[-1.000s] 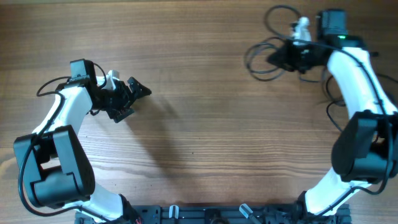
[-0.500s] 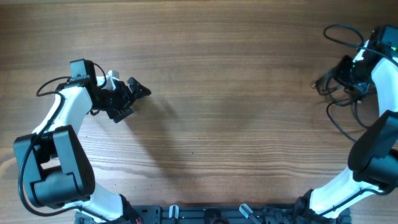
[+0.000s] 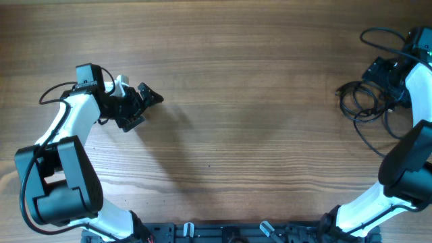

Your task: Untangle cables

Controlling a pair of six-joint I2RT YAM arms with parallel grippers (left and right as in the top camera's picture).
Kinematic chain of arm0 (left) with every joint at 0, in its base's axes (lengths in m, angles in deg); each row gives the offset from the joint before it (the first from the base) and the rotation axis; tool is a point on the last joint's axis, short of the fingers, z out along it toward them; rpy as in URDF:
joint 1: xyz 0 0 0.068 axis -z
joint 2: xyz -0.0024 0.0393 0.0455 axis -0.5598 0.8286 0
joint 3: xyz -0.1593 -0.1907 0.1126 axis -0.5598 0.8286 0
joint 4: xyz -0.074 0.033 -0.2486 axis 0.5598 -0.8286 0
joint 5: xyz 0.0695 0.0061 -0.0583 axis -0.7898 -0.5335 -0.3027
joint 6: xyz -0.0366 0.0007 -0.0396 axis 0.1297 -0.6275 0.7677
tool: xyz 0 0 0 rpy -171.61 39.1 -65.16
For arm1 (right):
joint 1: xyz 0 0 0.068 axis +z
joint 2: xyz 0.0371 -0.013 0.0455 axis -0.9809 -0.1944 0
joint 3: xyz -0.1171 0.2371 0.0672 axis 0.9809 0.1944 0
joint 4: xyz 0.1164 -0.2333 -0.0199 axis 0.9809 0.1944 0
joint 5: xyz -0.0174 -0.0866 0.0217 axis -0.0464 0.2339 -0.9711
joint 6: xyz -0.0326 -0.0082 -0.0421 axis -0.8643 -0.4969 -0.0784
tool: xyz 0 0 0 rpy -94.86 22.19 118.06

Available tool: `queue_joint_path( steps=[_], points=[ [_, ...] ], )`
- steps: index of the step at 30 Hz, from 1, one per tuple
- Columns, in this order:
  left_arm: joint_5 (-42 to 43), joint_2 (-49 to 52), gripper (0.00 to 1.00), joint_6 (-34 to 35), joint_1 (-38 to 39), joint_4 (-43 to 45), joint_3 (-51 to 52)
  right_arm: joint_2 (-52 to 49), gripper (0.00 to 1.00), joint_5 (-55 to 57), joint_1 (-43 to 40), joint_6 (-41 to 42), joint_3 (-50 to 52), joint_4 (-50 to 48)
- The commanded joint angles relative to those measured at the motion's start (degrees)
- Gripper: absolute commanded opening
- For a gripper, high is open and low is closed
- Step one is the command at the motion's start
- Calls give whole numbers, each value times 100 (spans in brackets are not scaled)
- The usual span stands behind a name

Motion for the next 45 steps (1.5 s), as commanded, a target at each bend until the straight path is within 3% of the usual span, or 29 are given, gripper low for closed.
queue_joint_path(
  steps=[1,21,24,30,34,45],
  points=[
    [-39,-101,100,-31,28,22,4,96,100,-782,-22,107,24,-50],
    [-203,-101,100,-35,85,214,2,96,100,-780,-22,109,22,-138],
    [570,-275,100,-981,105,413,-2,96,100,-780,-22,107,22,-136],
    [590,-1338,100,-2253,125,313,-2,96,100,-780,-22,107,24,-138],
    [590,-1803,100,-2284,125,317,-2,96,100,-780,-22,107,24,-138],
    [564,-1797,100,-2286,125,319,-2,96,100,-782,-22,107,24,-138]
  ],
)
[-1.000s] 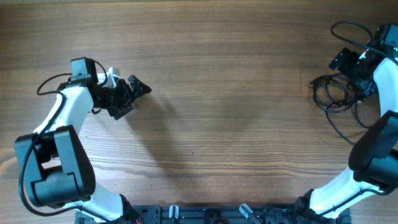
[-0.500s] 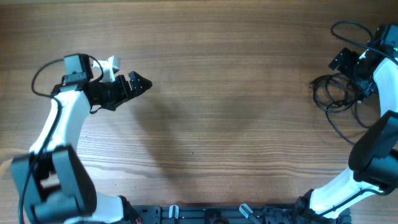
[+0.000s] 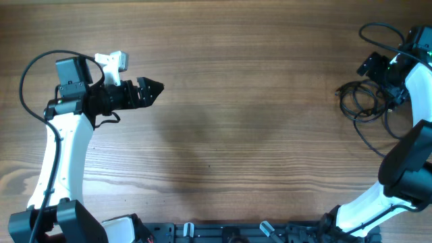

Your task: Untangle cables

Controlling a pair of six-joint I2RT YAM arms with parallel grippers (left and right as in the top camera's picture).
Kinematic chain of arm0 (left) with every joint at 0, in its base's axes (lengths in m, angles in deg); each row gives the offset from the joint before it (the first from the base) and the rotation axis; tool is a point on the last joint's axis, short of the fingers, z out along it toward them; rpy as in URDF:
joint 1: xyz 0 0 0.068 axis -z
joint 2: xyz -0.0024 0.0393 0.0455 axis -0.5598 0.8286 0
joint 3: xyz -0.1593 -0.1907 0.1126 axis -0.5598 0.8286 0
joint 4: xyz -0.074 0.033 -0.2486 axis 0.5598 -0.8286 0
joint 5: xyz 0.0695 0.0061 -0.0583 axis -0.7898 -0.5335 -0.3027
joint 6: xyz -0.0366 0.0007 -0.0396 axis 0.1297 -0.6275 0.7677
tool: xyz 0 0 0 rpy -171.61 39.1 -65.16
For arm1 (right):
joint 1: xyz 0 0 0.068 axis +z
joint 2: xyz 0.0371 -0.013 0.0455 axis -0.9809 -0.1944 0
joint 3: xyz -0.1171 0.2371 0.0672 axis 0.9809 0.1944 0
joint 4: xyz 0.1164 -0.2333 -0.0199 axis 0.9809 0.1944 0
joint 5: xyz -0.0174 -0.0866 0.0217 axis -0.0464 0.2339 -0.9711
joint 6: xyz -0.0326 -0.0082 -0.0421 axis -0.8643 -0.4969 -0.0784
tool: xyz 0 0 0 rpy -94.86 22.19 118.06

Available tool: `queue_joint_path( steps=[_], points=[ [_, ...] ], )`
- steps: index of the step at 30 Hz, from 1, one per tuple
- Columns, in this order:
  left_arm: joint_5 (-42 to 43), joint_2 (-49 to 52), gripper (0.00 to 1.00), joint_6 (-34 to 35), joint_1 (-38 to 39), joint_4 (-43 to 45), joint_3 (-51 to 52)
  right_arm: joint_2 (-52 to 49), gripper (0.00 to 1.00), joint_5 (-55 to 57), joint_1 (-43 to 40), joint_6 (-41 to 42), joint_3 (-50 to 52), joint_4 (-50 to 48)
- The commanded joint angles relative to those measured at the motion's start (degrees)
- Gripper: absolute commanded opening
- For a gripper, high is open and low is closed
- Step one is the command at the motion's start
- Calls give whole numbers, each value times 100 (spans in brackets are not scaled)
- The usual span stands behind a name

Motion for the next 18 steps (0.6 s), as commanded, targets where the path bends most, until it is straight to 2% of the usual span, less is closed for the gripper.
queue_joint_path(
  steps=[1,13,16,18],
  points=[
    [46,-24,100,-133,26,-2,-2,96,100,-70,-22,42,22,-17],
    [44,-199,100,-133,83,-2,-2,96,100,-68,-22,44,22,-33],
    [26,-616,100,-133,136,-2,-2,96,100,-70,-22,44,22,-33],
    [26,-1274,100,-133,155,-2,0,96,100,-68,-22,44,22,-33]
  ],
)
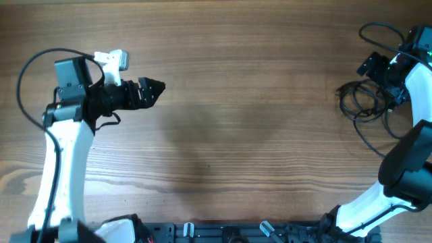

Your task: Untangle cables

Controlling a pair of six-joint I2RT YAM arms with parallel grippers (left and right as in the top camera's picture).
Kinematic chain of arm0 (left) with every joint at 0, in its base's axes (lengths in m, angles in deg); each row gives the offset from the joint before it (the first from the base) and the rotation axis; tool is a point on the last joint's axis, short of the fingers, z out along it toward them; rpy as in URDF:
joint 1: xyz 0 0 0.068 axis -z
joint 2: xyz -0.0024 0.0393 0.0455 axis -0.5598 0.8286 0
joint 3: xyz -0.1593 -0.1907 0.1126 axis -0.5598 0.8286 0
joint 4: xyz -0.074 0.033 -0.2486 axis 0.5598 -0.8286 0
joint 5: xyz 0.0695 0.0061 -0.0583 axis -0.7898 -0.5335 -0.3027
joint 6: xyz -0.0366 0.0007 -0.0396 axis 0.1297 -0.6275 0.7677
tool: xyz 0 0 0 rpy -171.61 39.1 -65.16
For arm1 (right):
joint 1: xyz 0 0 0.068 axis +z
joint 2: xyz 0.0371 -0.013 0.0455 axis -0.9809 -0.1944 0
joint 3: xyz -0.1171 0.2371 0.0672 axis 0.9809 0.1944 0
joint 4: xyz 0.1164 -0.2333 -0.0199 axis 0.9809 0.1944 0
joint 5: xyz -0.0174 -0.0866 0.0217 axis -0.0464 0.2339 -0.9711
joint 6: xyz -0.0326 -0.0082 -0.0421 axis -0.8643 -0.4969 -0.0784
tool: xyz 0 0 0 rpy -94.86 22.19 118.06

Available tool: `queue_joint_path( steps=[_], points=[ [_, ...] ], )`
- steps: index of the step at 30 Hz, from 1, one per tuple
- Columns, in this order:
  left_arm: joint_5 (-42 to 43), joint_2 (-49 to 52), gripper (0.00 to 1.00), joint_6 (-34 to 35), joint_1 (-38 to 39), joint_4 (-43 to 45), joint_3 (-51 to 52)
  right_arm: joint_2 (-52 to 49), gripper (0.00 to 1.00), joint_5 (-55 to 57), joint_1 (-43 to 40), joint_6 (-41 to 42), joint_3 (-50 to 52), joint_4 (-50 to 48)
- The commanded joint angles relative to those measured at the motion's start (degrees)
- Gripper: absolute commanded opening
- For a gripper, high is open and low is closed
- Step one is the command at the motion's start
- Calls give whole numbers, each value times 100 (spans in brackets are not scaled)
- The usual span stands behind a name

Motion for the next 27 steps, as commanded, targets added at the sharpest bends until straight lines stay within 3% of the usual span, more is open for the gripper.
queue_joint_path(
  steps=[1,7,12,17,20,27],
  points=[
    [28,-1051,100,-133,42,11,0,96,100,-70,-22,44,22,-31],
    [31,-3161,100,-133,42,11,0,96,100,-70,-22,44,24,-31],
    [31,-3770,100,-133,136,-74,28,96,100,-68,-22,44,24,-31],
    [31,-4653,100,-136,710,-385,37,96,100,-68,-22,44,24,-31],
    [-365,-5252,100,-136,844,-511,72,96,100,-68,-22,44,24,-31],
    [-970,-6732,100,-133,942,-2,1338,96,100,-70,-22,46,22,-31]
  ],
)
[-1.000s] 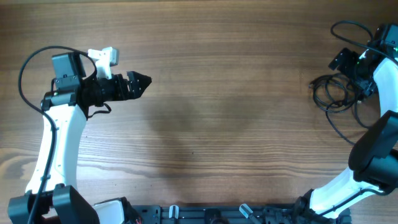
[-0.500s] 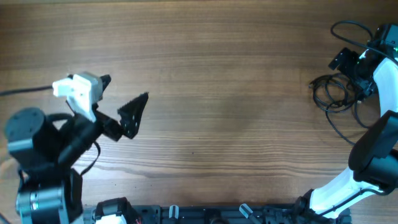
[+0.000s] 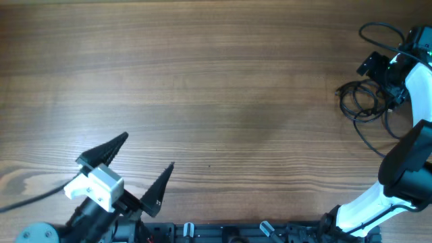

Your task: Untangle cables

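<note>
A tangle of thin black cables (image 3: 363, 102) lies in loose loops at the table's right edge, with one strand trailing toward the front. My right gripper (image 3: 372, 64) hangs just above the far side of the tangle; its jaws are too small and dark to read. My left gripper (image 3: 148, 150) is at the front left, close under the camera, its two black fingers (image 3: 108, 150) spread wide with nothing between them, far from the cables.
The wooden table (image 3: 229, 101) fills the view. The right arm's white links (image 3: 405, 148) run down the right edge beside the cables. A dark rail (image 3: 236, 233) runs along the front edge.
My left arm has gone from the left middle of the table, fingers together and pointing right, to the front left corner, and its fingers now stand wide apart. The right arm and cables have not moved.
At first my left gripper pointed right at the left side and my right gripper was low over the cable tangle. Then the left arm stood straighter and the right gripper sat slightly higher and further left. Now the left gripper is open at the front left.
</note>
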Controlling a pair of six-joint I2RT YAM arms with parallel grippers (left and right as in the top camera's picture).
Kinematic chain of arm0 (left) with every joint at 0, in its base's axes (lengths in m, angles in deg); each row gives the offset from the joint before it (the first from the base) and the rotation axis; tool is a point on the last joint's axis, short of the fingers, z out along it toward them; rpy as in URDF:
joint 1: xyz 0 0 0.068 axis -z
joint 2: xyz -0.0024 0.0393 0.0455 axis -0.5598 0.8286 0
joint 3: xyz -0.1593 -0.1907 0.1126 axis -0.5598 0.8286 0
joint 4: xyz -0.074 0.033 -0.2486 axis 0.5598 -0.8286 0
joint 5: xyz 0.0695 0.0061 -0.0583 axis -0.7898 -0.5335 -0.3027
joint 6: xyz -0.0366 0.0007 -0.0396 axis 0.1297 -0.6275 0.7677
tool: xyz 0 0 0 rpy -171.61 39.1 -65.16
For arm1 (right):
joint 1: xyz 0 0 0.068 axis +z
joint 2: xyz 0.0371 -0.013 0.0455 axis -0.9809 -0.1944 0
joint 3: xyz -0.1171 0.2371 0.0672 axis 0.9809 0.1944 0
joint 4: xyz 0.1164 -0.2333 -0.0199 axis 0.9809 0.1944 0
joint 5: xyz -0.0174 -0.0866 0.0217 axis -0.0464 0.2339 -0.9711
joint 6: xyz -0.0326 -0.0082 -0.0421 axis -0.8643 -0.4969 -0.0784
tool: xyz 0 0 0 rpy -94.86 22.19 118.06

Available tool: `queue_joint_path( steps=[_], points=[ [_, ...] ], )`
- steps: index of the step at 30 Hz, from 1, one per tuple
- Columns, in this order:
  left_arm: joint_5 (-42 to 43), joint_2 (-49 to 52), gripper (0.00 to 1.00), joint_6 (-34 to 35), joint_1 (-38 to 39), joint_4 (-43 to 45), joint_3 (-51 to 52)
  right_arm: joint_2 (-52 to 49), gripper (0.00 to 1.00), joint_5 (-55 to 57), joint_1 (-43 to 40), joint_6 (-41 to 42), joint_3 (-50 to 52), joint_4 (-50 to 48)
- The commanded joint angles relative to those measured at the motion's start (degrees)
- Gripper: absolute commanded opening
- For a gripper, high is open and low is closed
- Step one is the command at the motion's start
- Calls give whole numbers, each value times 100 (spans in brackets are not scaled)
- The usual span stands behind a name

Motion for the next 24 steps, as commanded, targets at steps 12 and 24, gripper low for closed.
queue_joint_path(
  steps=[12,24],
  points=[
    [-2194,-1683,100,1248,92,5080,3602,96,100,-50,-22,44,24,-22],
    [-2857,-1685,100,1784,92,7125,5268,96,100,-50,-22,46,22,-22]
  ],
)
